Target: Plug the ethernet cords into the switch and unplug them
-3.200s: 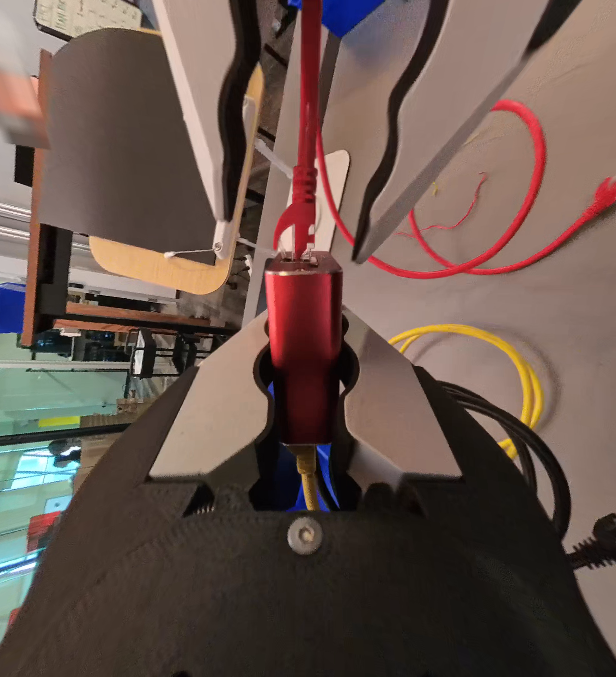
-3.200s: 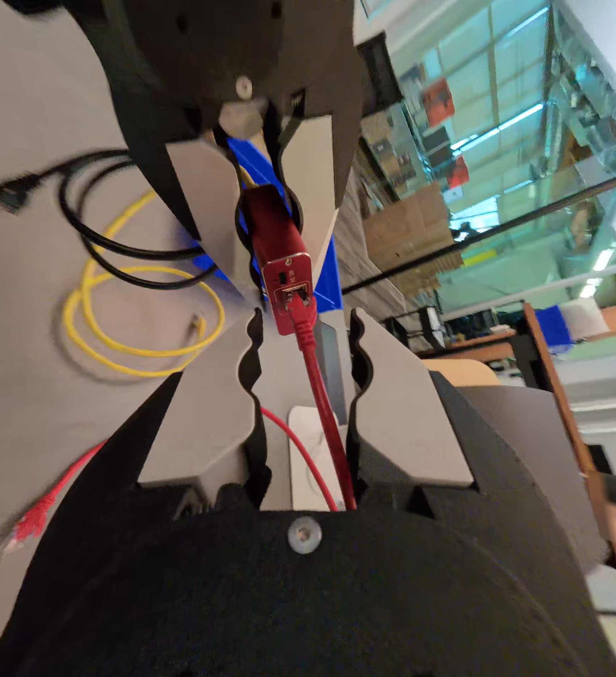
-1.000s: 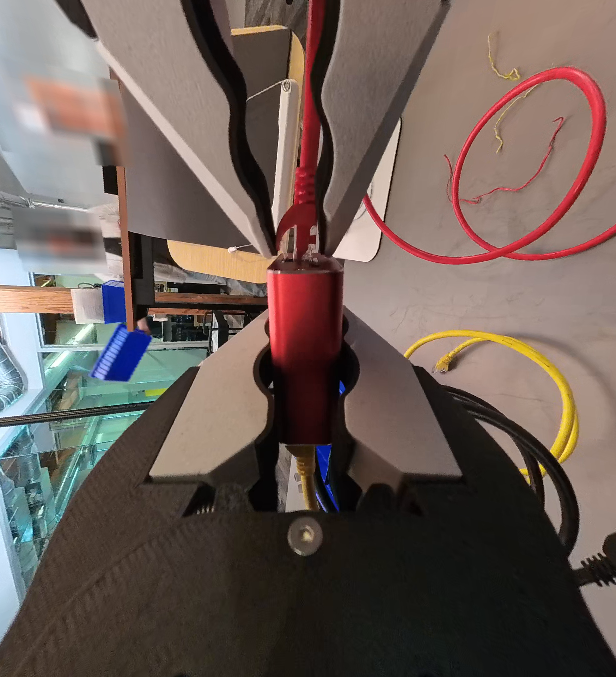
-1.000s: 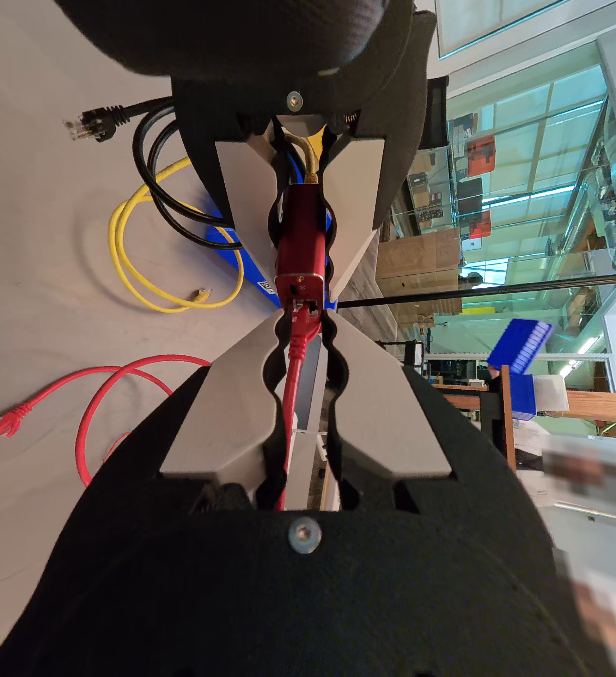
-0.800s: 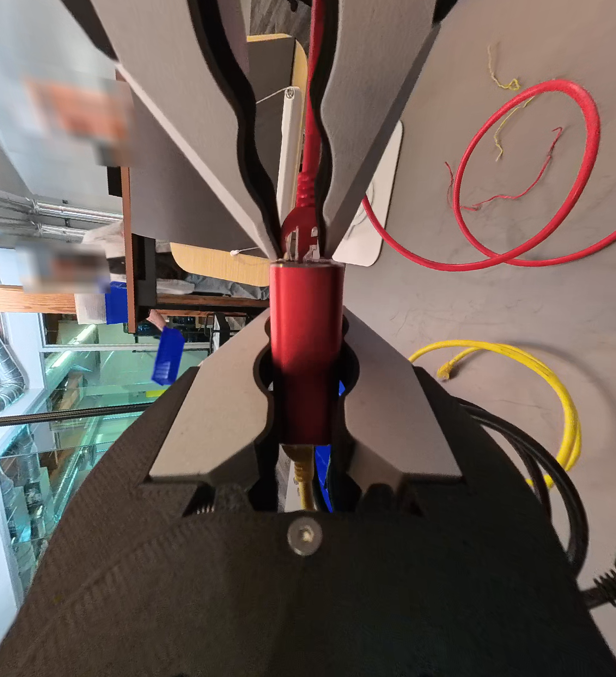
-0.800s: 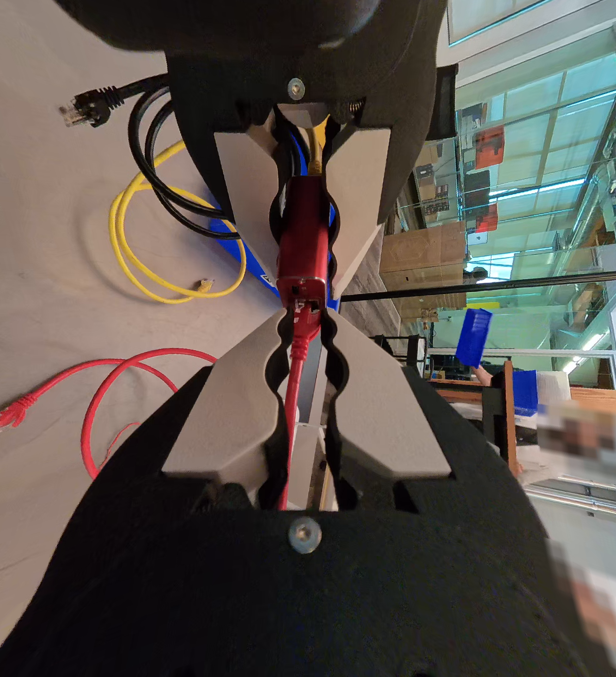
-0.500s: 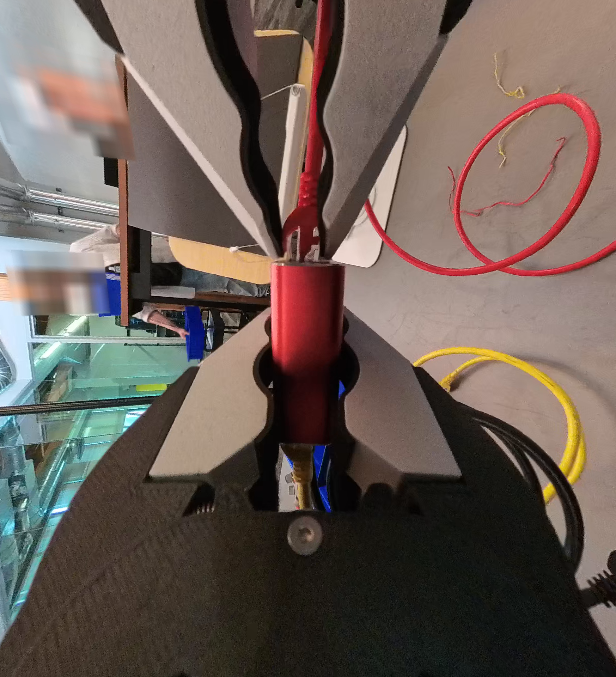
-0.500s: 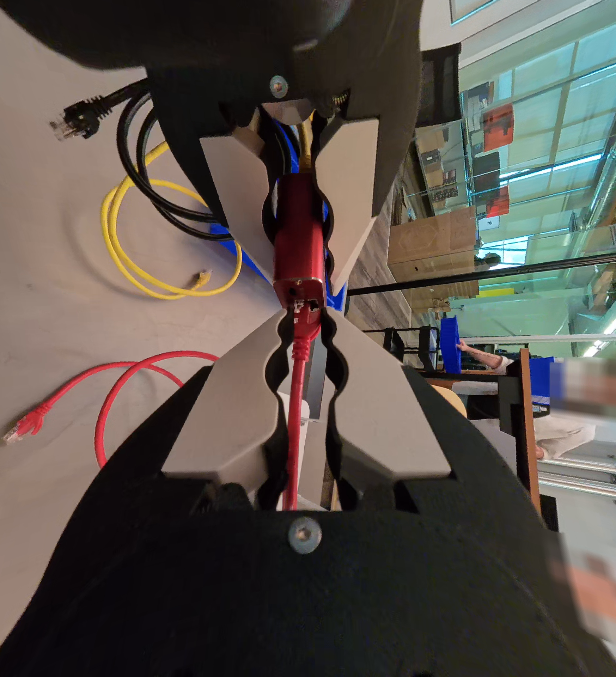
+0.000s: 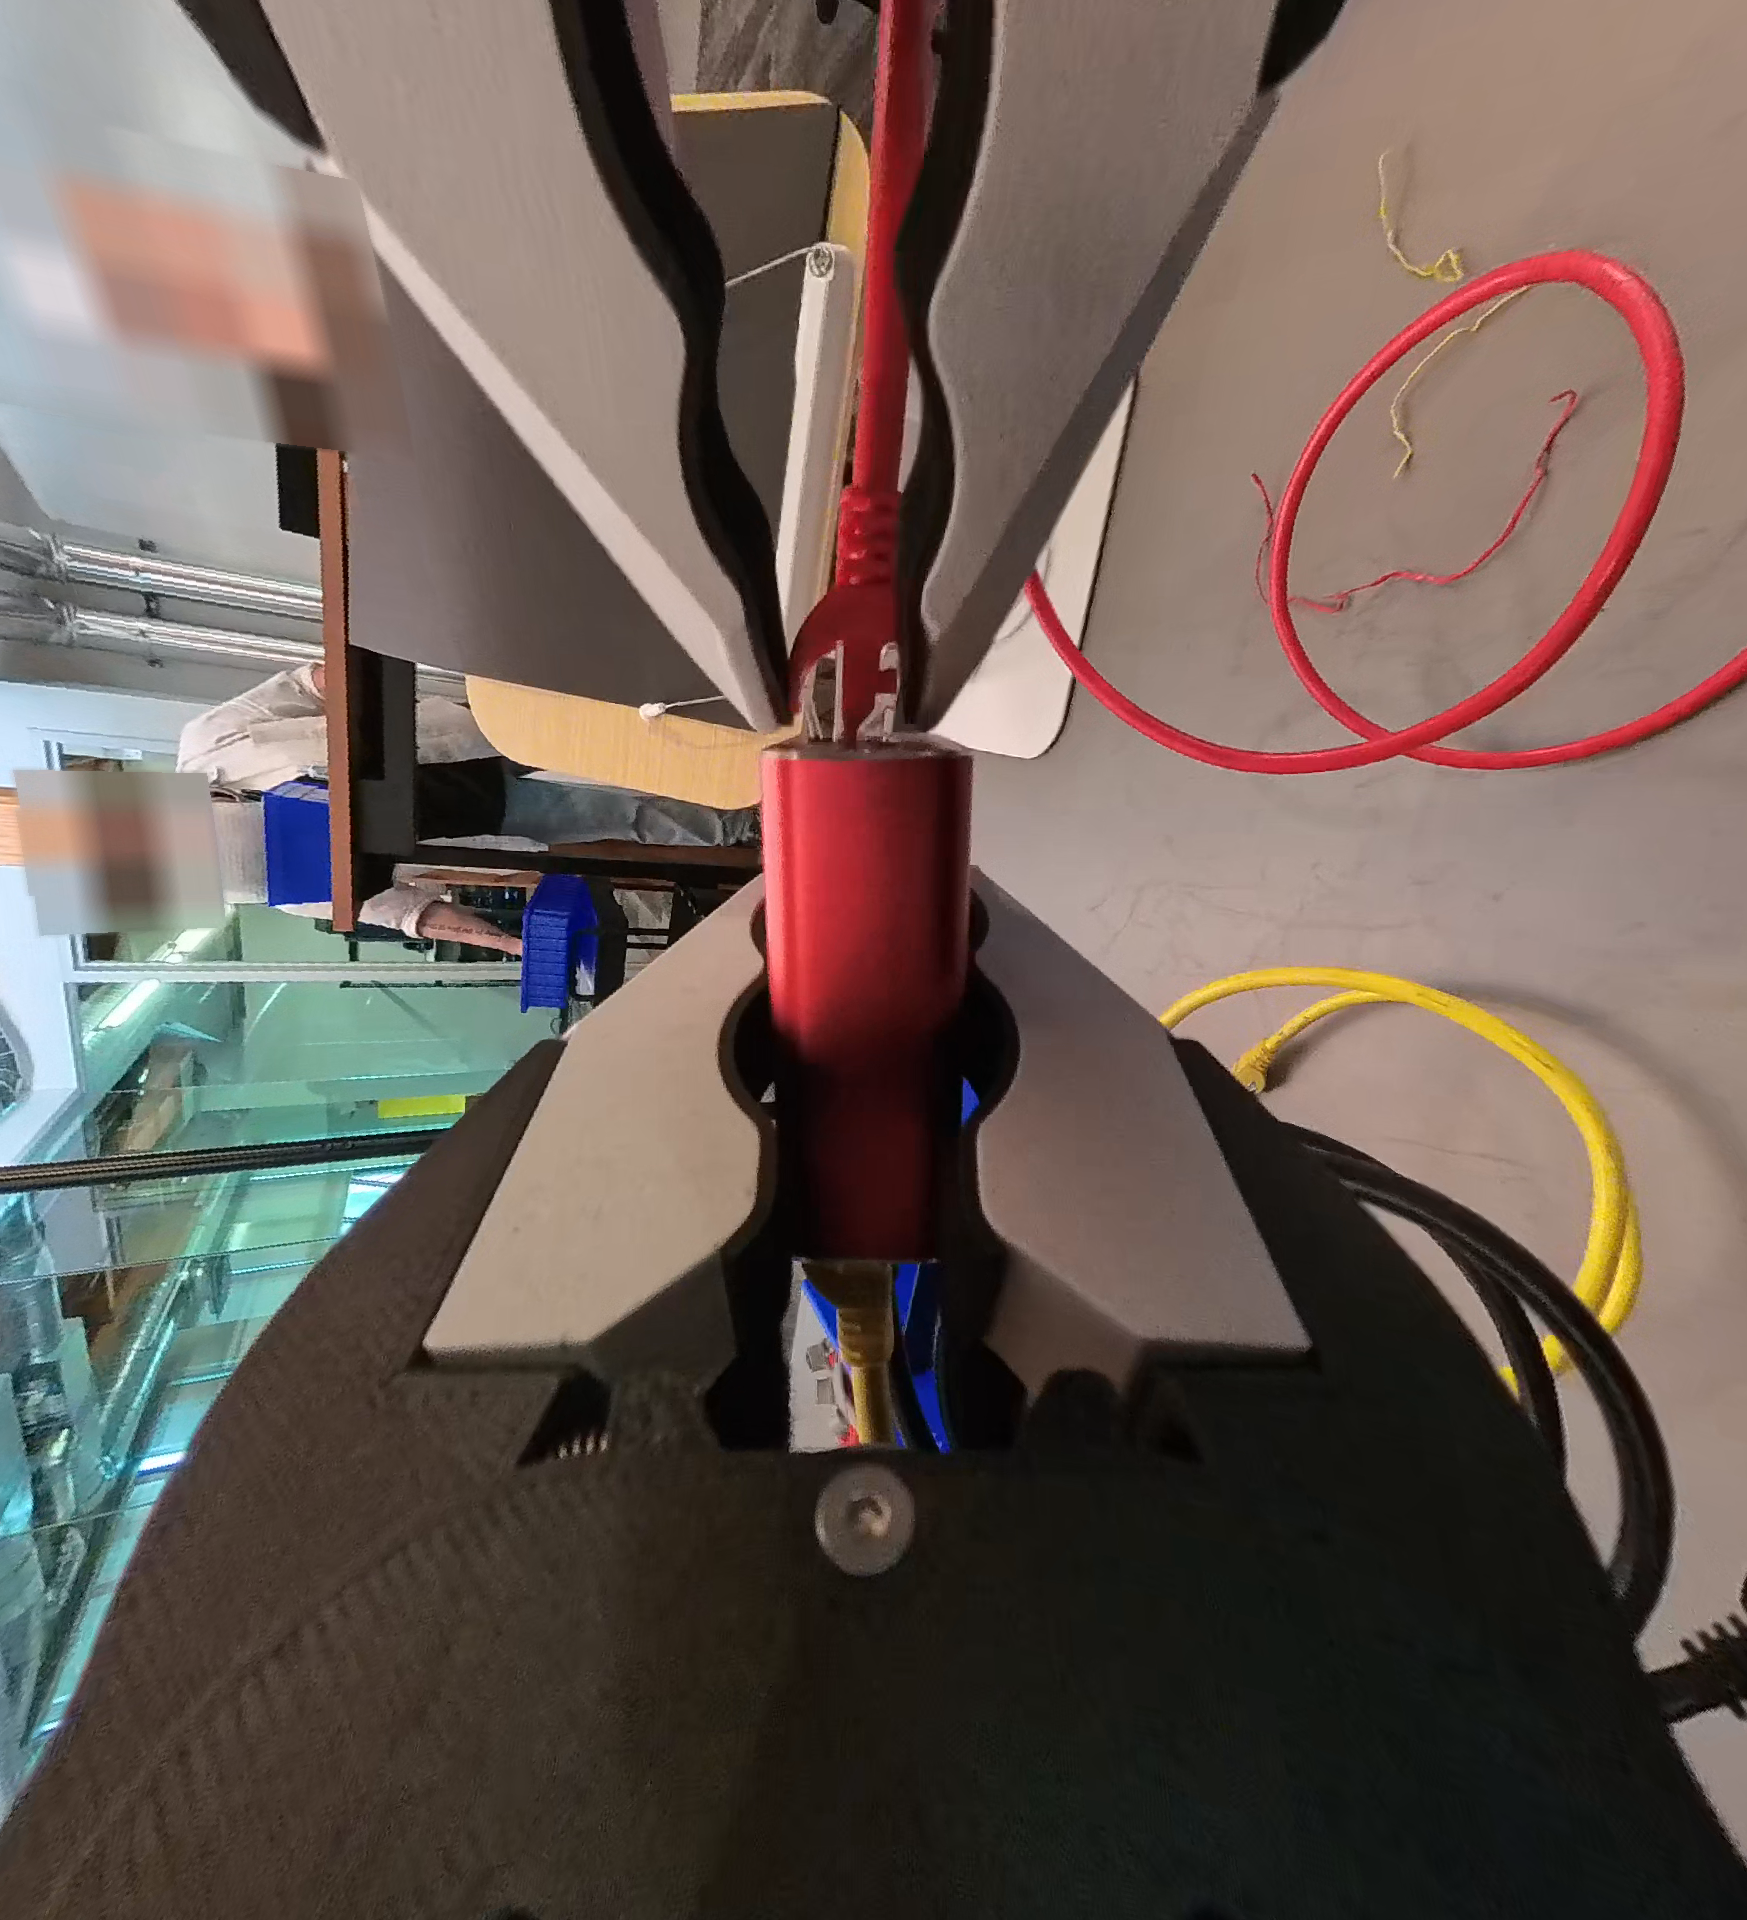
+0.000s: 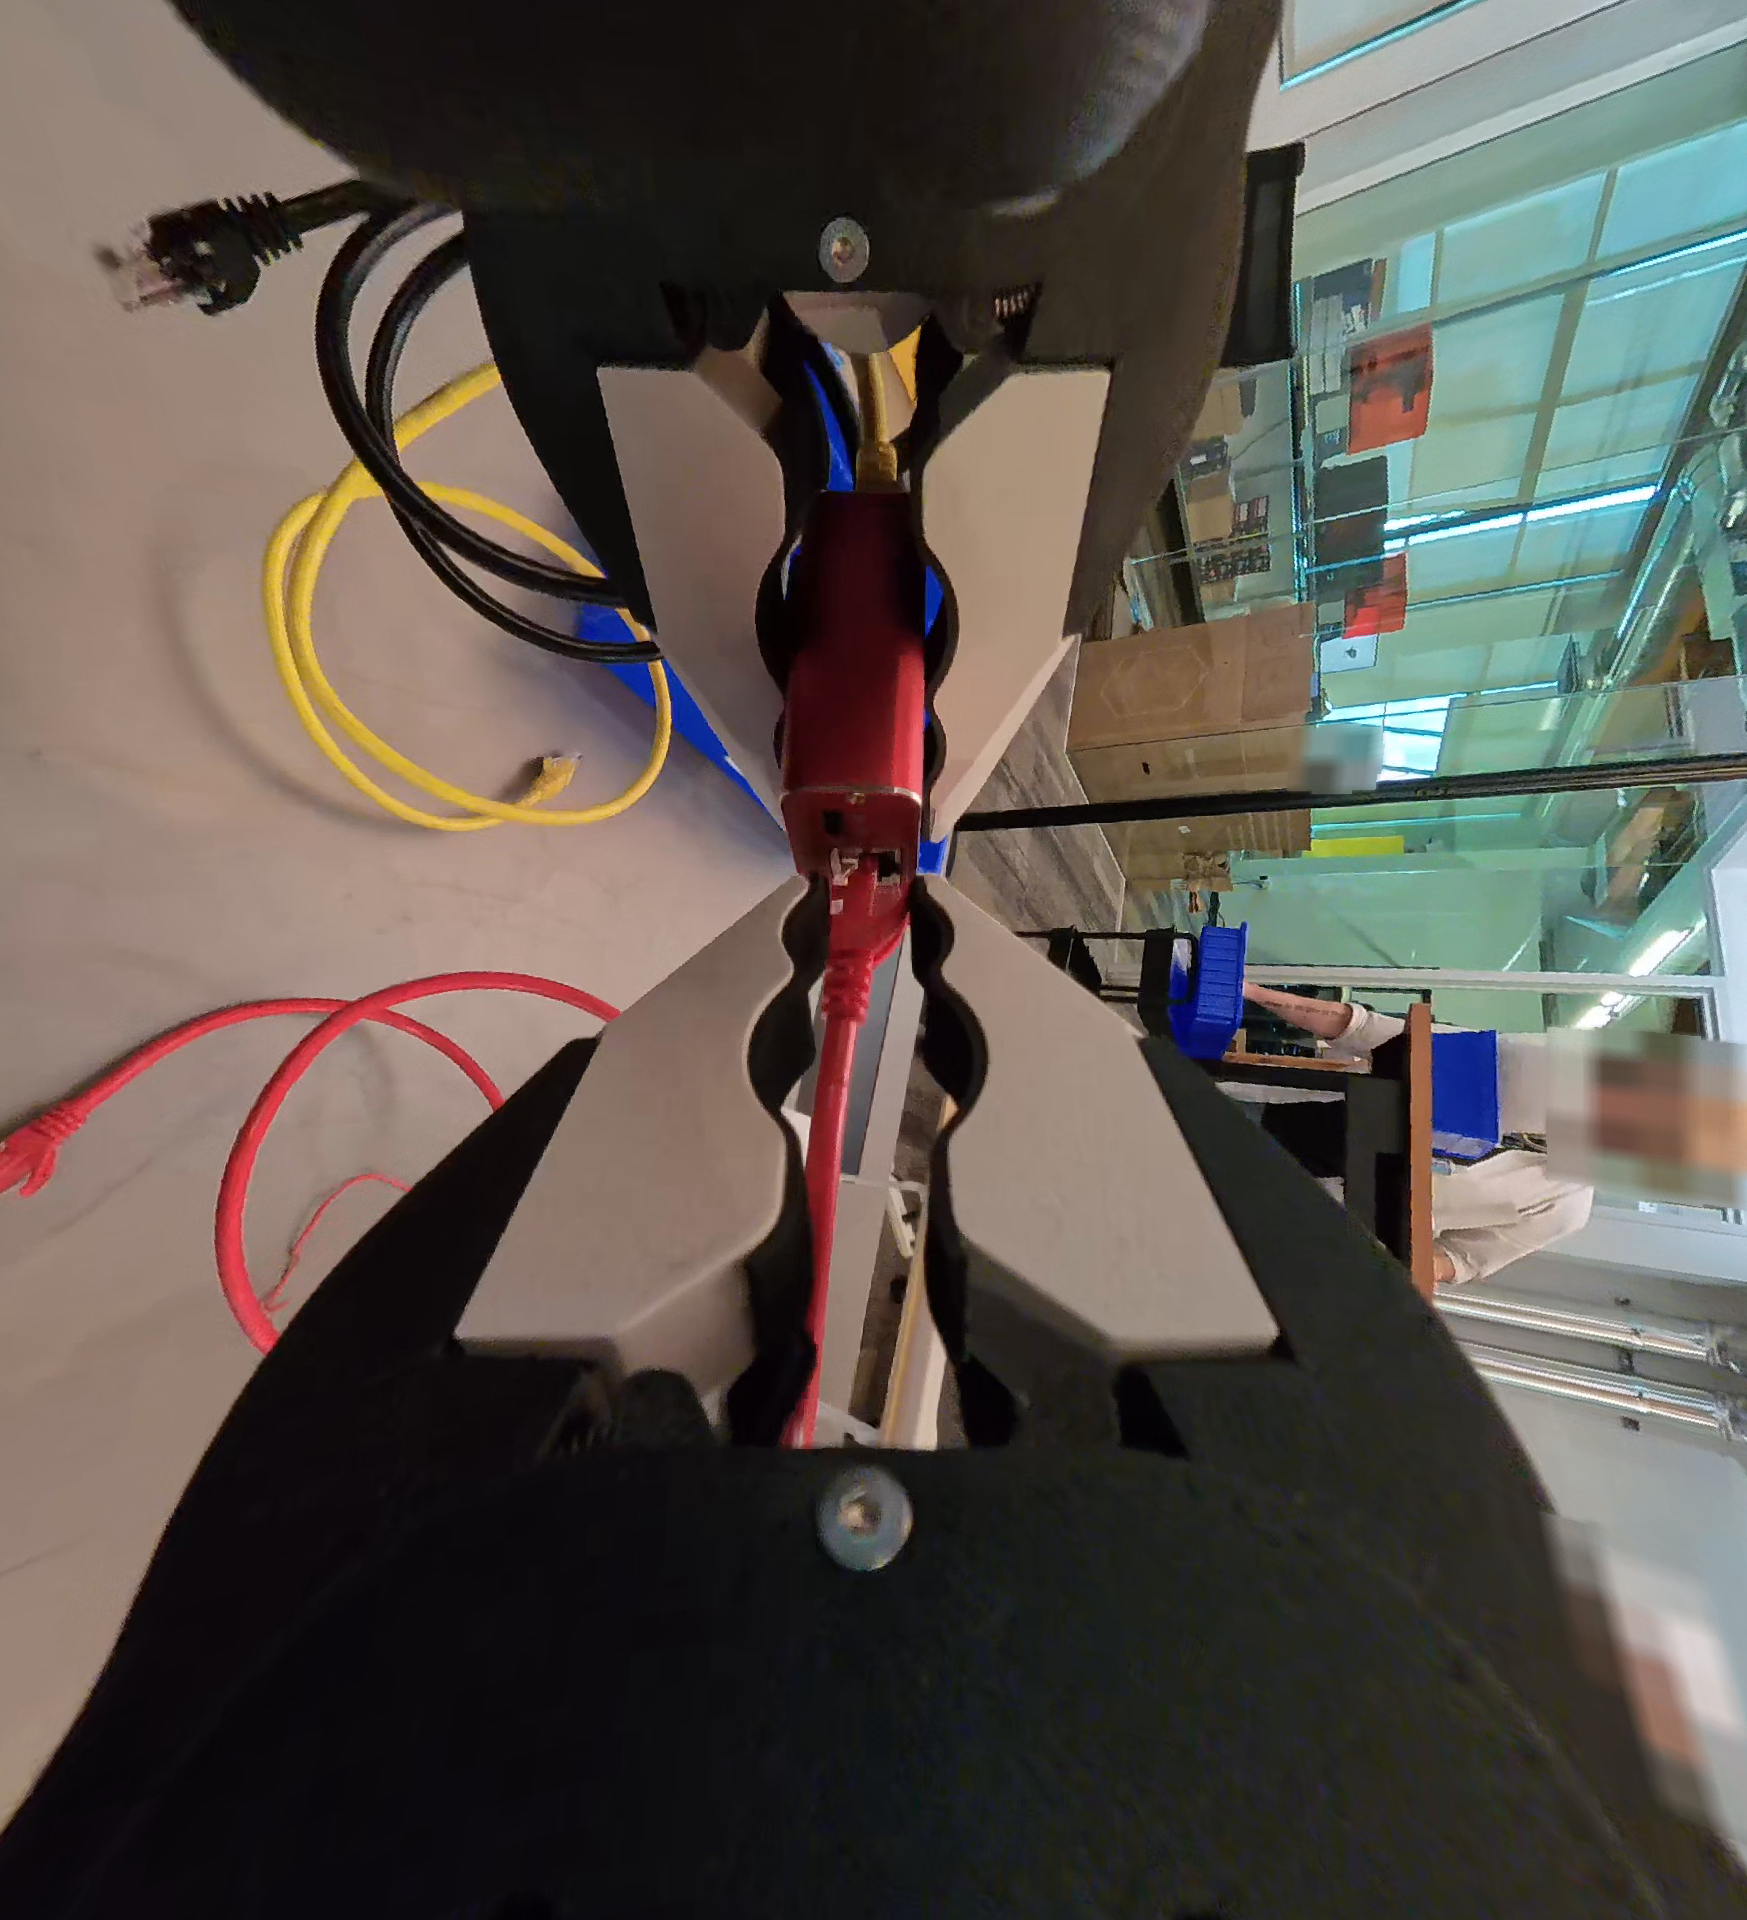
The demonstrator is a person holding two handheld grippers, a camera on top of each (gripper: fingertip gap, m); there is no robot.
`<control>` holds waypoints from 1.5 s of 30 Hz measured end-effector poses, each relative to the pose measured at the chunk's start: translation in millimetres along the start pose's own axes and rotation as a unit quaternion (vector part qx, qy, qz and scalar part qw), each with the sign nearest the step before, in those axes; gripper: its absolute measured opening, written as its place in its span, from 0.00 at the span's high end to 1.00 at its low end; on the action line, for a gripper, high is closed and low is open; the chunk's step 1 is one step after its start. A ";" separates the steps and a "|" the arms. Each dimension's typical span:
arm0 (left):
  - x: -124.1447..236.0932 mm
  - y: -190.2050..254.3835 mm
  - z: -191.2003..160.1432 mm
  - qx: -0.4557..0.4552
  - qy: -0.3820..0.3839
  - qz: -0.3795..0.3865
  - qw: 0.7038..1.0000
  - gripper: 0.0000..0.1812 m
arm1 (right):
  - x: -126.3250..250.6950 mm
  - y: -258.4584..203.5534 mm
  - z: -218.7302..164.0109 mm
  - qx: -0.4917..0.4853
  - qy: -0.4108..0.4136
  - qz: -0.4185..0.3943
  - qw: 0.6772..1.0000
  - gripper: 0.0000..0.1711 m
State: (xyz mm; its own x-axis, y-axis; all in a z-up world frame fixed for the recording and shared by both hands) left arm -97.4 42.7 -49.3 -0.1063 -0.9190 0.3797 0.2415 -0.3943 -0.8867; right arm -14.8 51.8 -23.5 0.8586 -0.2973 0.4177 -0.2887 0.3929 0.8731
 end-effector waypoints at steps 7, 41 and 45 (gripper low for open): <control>1.0 -0.8 1.9 0.002 0.004 0.002 1.000 0.86 | 1.6 1.1 -0.4 -0.009 0.002 0.006 1.000 0.92; -15.9 12.0 7.4 0.089 0.064 -0.068 0.992 0.86 | 5.4 -9.2 -10.9 -0.028 -0.060 0.050 0.997 0.94; -18.7 13.6 8.0 0.085 0.056 -0.065 0.993 0.86 | 7.1 -8.5 -10.6 -0.036 -0.075 0.057 0.995 0.94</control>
Point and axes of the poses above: each gripper's, where its closed fingertips meet, x back along the fingers, z out of its top, y = z × x across the jaws, the point moved 6 cm from there along x, back along the fingers, and after that the axes turned 1 degree about y, right-handed, at the moved point
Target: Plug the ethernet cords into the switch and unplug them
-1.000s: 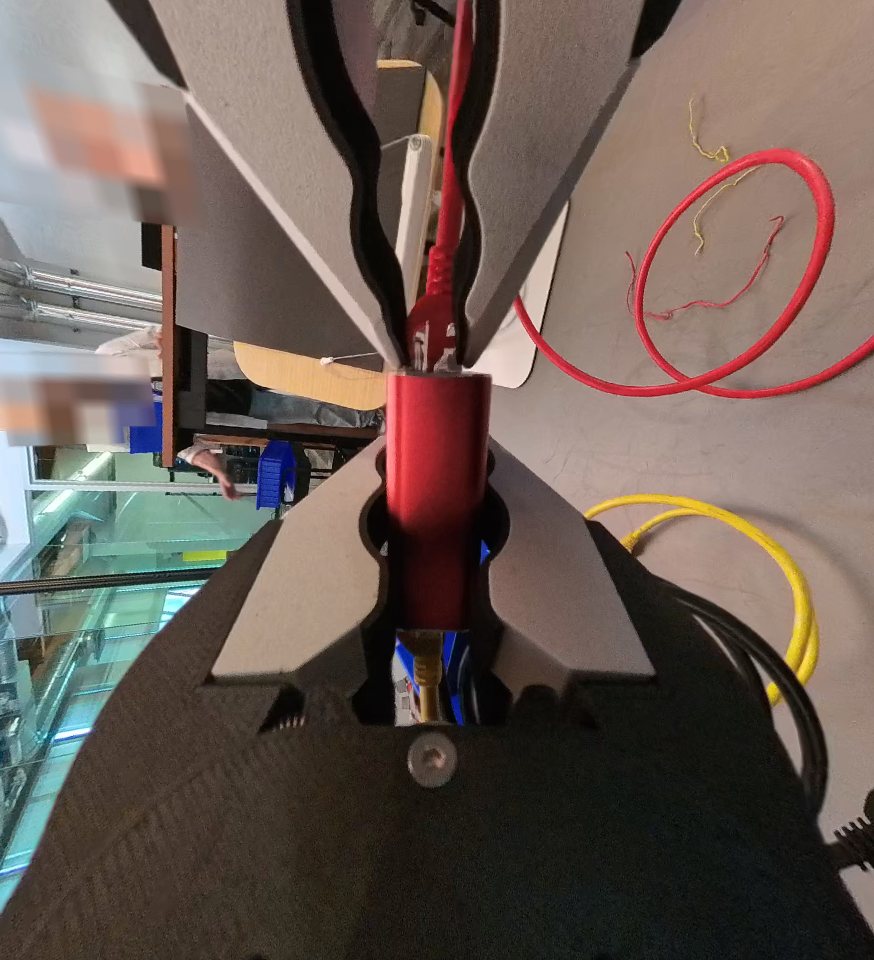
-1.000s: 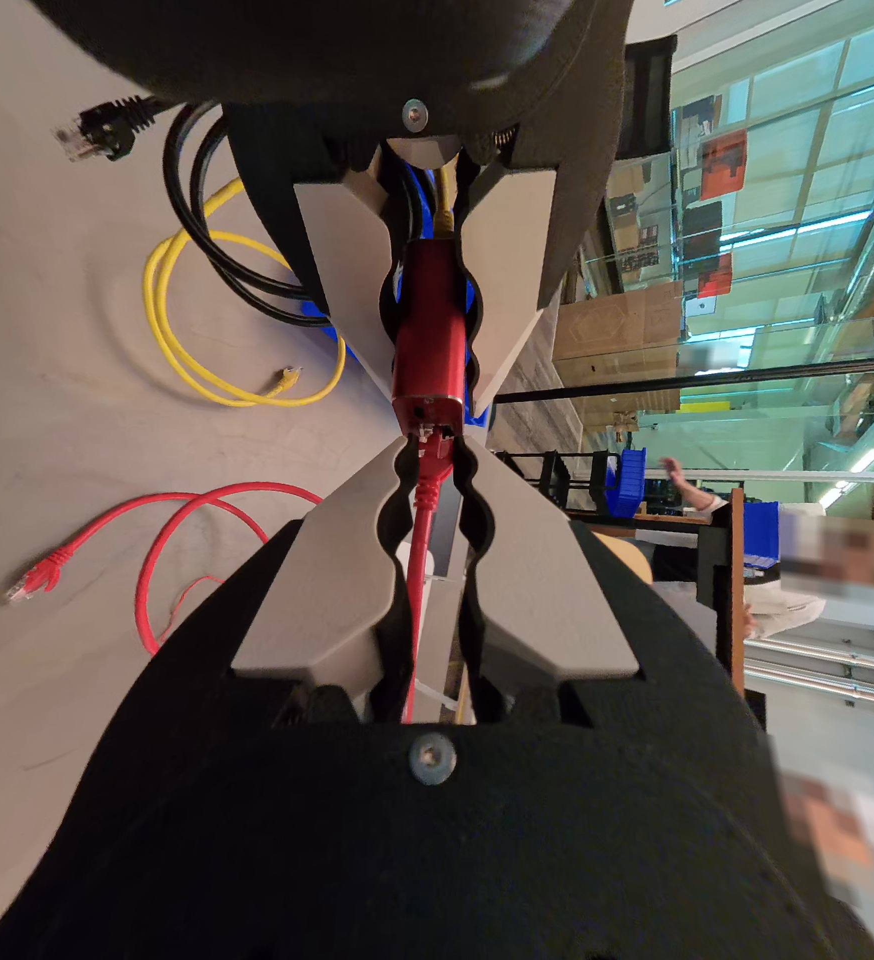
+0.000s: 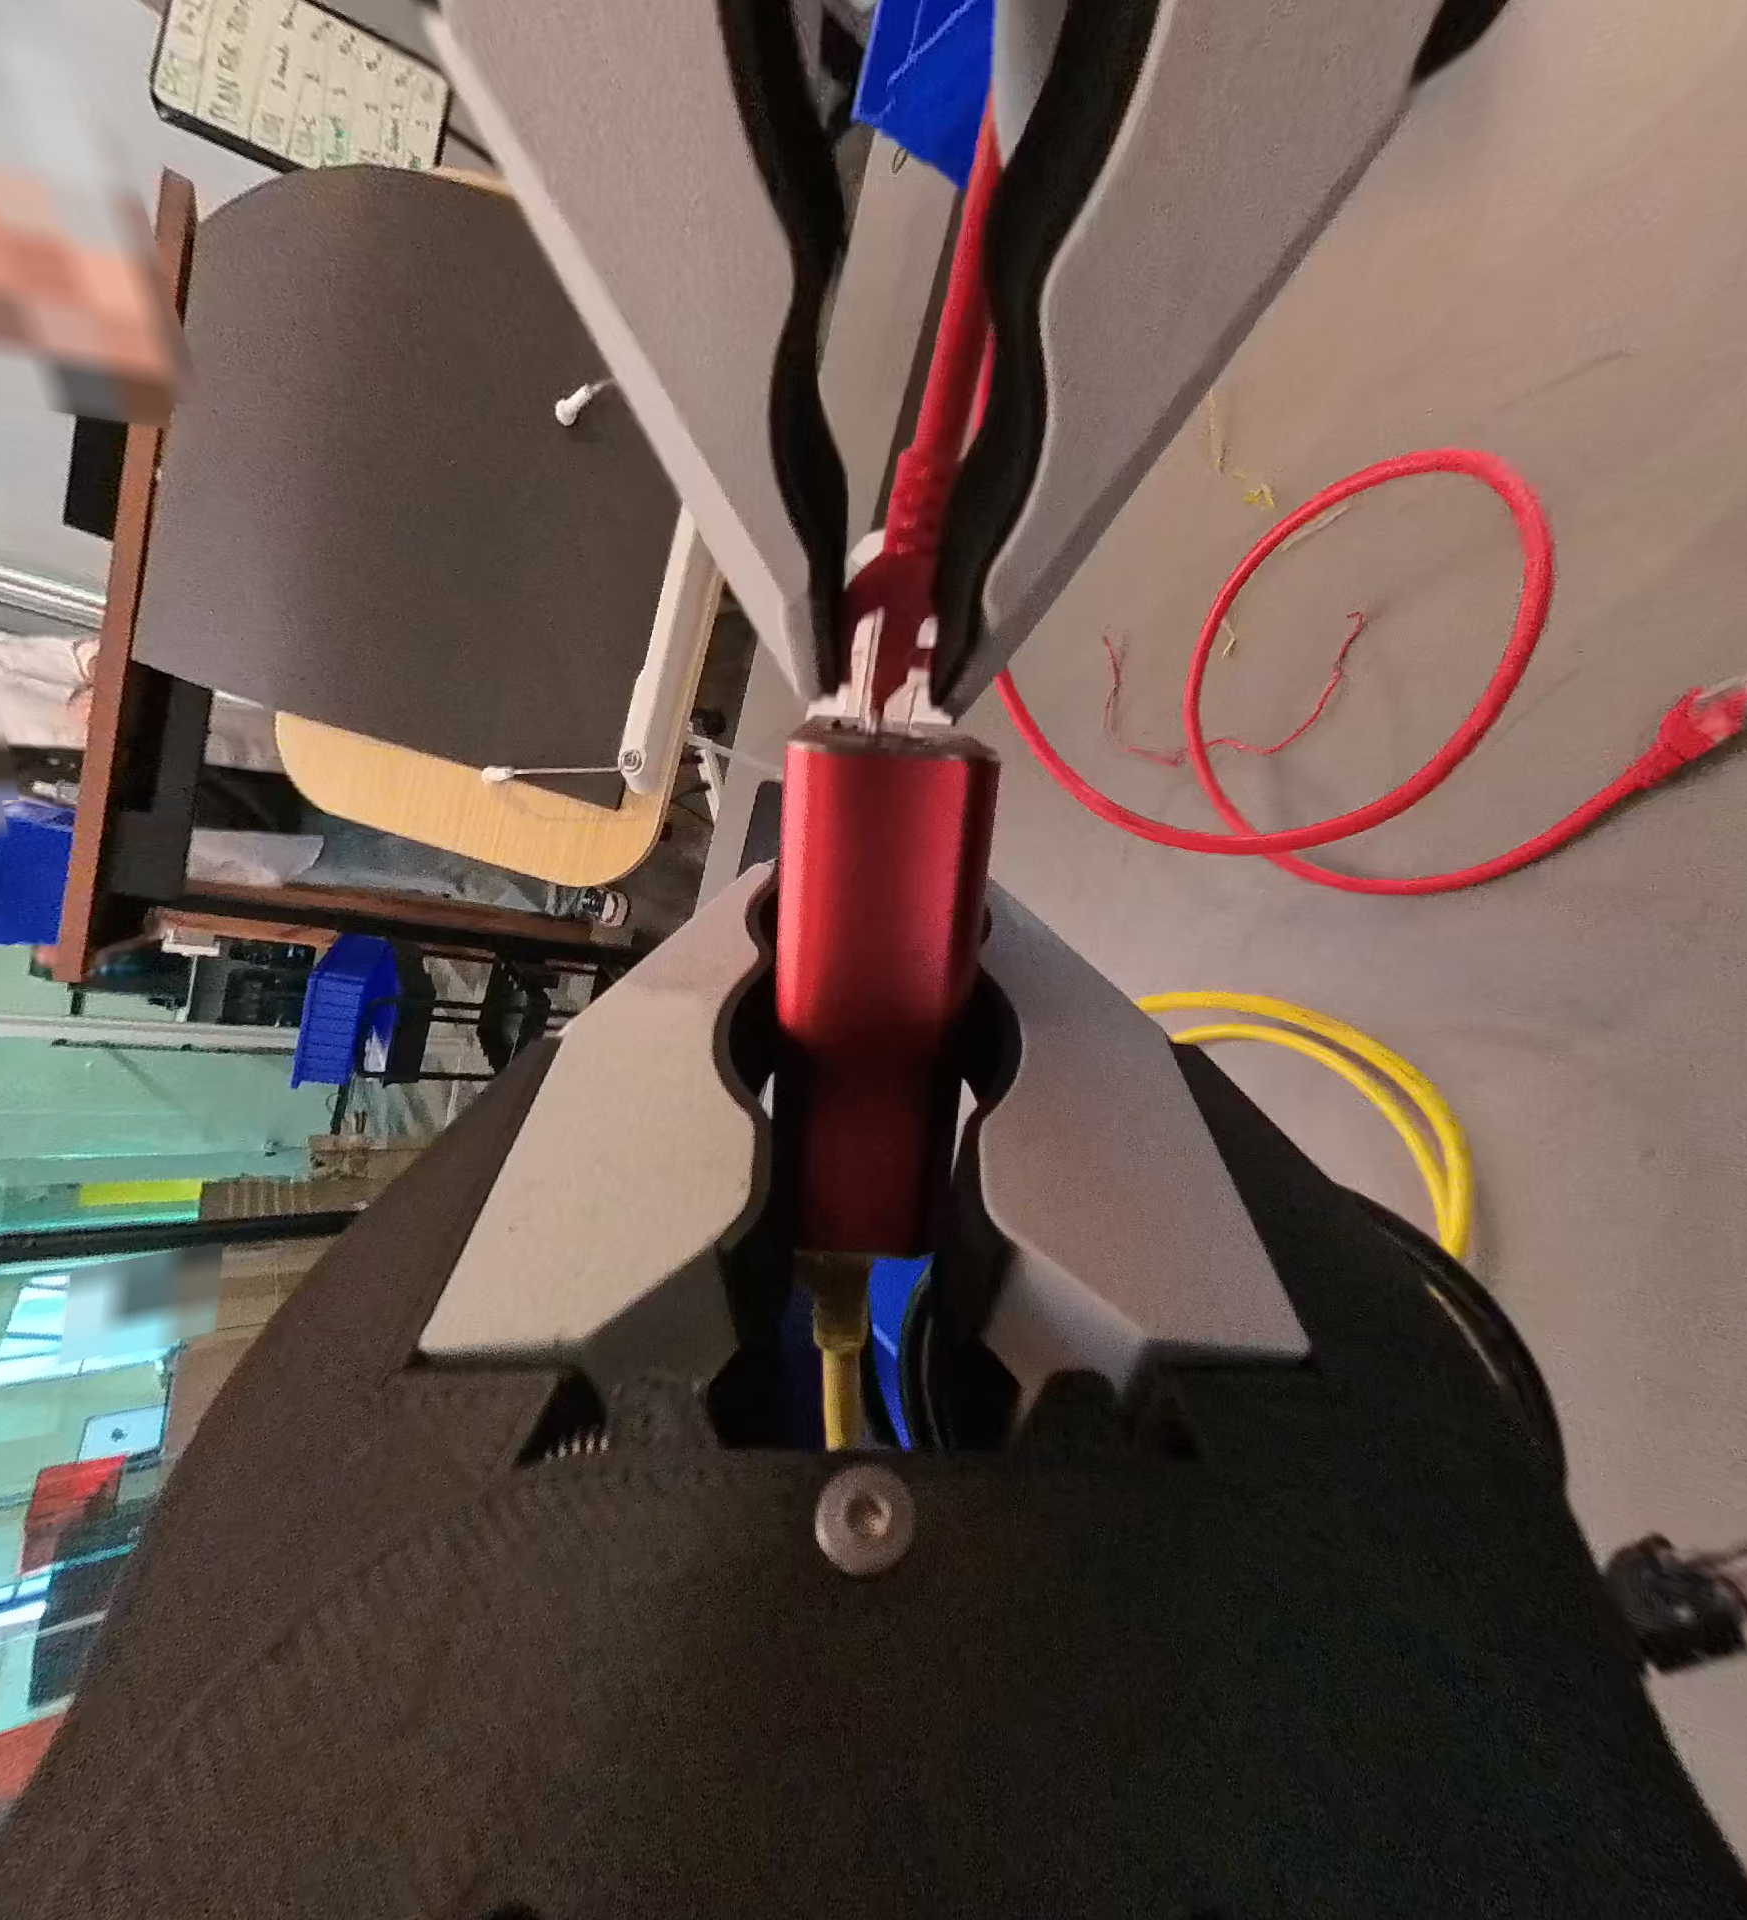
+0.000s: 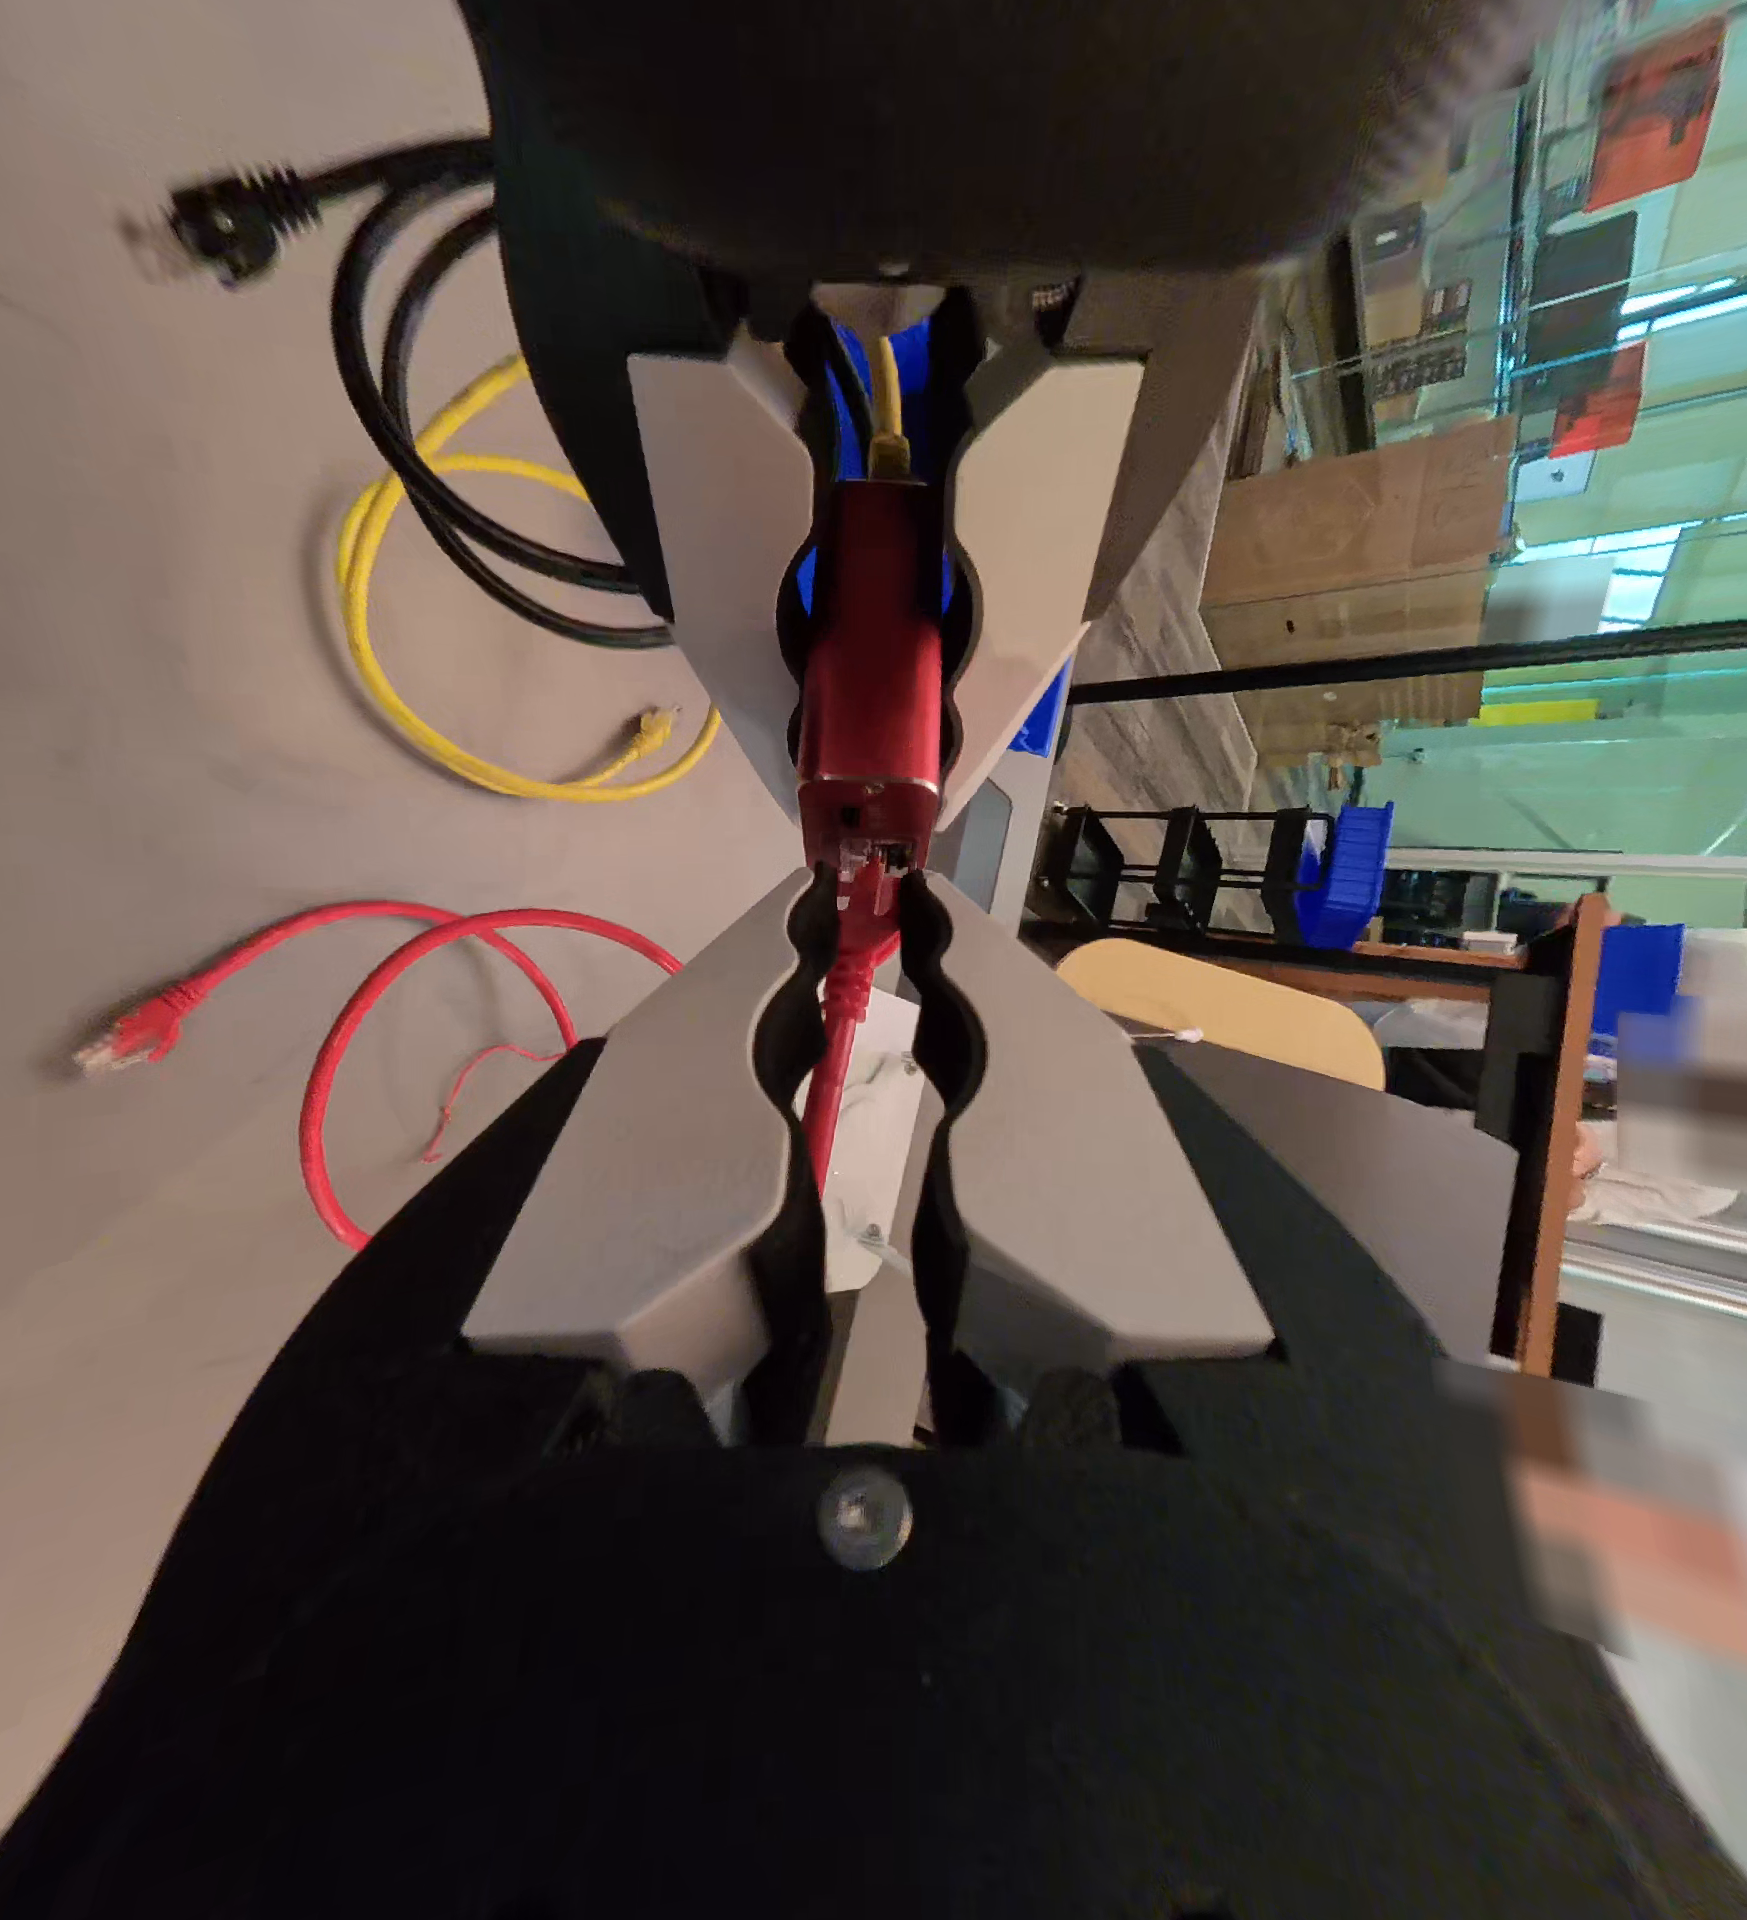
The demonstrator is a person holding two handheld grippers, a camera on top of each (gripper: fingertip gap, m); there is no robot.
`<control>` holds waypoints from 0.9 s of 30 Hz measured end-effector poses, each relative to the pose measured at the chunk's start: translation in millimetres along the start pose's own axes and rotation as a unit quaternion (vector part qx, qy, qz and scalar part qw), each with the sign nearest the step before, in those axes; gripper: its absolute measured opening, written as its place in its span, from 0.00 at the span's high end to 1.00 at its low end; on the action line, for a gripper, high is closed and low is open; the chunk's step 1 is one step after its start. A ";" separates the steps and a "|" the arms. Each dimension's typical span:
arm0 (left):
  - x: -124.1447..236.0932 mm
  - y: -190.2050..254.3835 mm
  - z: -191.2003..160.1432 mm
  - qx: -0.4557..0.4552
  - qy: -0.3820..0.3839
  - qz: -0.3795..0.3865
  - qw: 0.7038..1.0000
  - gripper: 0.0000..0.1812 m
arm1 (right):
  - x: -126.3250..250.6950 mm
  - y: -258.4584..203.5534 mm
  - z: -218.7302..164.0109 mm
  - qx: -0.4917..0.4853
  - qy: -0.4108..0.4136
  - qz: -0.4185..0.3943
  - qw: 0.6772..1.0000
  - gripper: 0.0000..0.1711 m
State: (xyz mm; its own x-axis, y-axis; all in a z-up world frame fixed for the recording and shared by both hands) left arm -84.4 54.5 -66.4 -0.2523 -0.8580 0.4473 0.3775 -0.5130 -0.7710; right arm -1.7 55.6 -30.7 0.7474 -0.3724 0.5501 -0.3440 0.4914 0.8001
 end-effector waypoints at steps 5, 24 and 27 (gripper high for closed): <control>-12.4 -10.5 -30.3 0.013 -0.047 0.025 0.998 0.86 | 19.5 8.5 3.5 -0.032 0.031 -0.012 0.999 0.95; -3.7 -32.2 -49.8 0.054 -0.053 0.038 0.996 0.86 | 152.7 79.6 -134.1 -0.245 -0.017 -0.182 0.952 0.94; -4.2 -32.5 -52.1 0.056 -0.055 0.038 0.996 0.86 | 186.6 104.9 -171.1 -0.254 -0.063 -0.232 0.937 0.94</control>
Point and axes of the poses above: each gripper's, where its closed fingertips meet, x back along the fingers, z out of its top, y = z × x across the jaws, the point moved 6 cm from there along x, back along the fingers, and after that the axes turned 1 degree about y, right-handed, at the moved point
